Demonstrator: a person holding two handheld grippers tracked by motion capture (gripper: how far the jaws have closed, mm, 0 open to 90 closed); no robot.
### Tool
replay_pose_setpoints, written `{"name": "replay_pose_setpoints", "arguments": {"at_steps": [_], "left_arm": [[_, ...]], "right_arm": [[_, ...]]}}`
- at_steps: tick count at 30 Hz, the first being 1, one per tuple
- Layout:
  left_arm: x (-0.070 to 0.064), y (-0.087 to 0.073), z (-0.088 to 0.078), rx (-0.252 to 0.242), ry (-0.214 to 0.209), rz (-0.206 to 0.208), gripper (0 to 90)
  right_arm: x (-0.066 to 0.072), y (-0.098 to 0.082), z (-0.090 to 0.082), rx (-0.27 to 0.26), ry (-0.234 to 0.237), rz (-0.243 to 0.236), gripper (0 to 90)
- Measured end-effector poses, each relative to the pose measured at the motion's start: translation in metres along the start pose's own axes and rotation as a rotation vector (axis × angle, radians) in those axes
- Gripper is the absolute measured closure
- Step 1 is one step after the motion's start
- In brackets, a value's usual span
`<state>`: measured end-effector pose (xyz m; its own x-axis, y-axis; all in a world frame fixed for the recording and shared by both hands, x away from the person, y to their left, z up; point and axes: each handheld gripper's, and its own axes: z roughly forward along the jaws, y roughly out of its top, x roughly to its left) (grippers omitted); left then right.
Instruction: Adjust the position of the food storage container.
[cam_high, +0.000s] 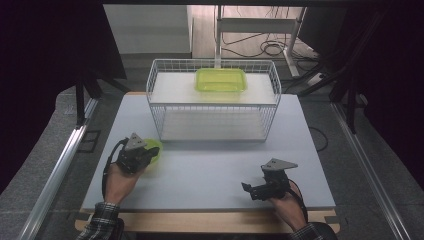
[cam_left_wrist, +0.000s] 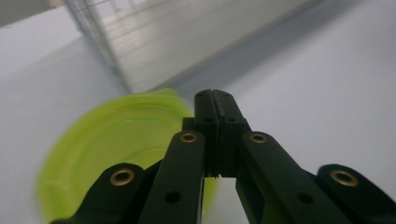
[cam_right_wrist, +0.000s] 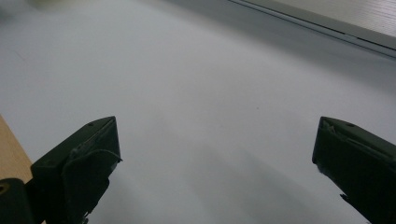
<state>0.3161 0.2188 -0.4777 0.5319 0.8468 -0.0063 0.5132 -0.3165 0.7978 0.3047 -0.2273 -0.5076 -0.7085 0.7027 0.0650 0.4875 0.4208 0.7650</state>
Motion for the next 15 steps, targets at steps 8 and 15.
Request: {"name": "replay_pose_setpoints", "arguments": {"at_steps": [8,15], "left_arm": [[0.042,-0.011,-0.006,-0.009,0.12,-0.089,90.0],[0.069,-0.025,-0.005,-0.009,0.2,-0.142,90.0]], "right_arm": [[0.001,-0.001,0.002,0.013,0.011,-0.015,1.6],[0.001,-0.002,0.004,0.021,0.016,-0.018,2.0]]}}
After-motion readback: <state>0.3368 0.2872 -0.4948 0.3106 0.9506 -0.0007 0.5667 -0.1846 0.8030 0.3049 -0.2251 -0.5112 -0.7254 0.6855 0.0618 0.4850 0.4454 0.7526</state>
